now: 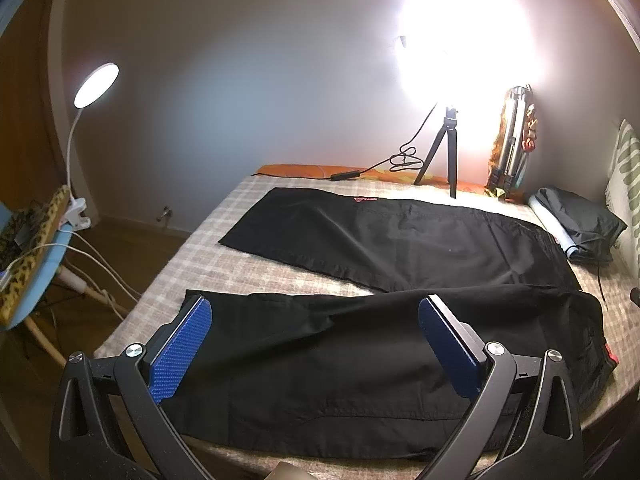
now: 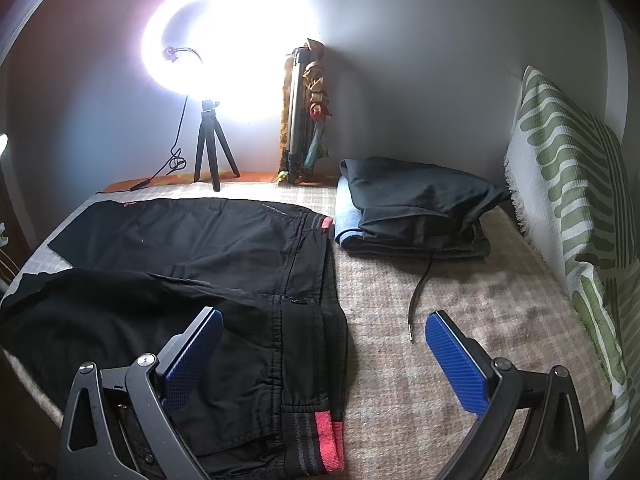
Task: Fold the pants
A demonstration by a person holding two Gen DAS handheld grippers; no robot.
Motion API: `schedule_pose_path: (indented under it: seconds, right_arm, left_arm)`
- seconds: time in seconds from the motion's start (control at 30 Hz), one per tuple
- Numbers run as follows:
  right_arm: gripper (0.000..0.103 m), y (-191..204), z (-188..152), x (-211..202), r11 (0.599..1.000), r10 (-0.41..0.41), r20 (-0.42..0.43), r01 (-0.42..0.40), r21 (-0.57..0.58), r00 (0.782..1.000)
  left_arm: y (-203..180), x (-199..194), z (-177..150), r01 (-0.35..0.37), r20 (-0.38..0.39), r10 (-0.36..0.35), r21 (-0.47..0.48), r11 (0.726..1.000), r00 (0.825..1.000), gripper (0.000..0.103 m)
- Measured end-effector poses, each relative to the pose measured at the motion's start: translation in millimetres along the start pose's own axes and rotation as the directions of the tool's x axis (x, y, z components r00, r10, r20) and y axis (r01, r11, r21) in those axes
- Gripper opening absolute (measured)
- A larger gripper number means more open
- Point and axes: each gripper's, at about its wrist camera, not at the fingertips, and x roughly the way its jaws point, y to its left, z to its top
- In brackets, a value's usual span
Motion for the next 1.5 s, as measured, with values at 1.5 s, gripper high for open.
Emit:
schedule_pose_path:
  seconds: [1.5]
  right_arm:
    - [0.101, 6.2, -5.2, 4.0, 1.000, 0.015, -0.009, -0.016, -0.024, 1.000]
  left_arm:
    - [-0.4, -1.3, -3.8, -0.018, -0.002, 0.018, 0.015, 1.000, 1.000, 0.103]
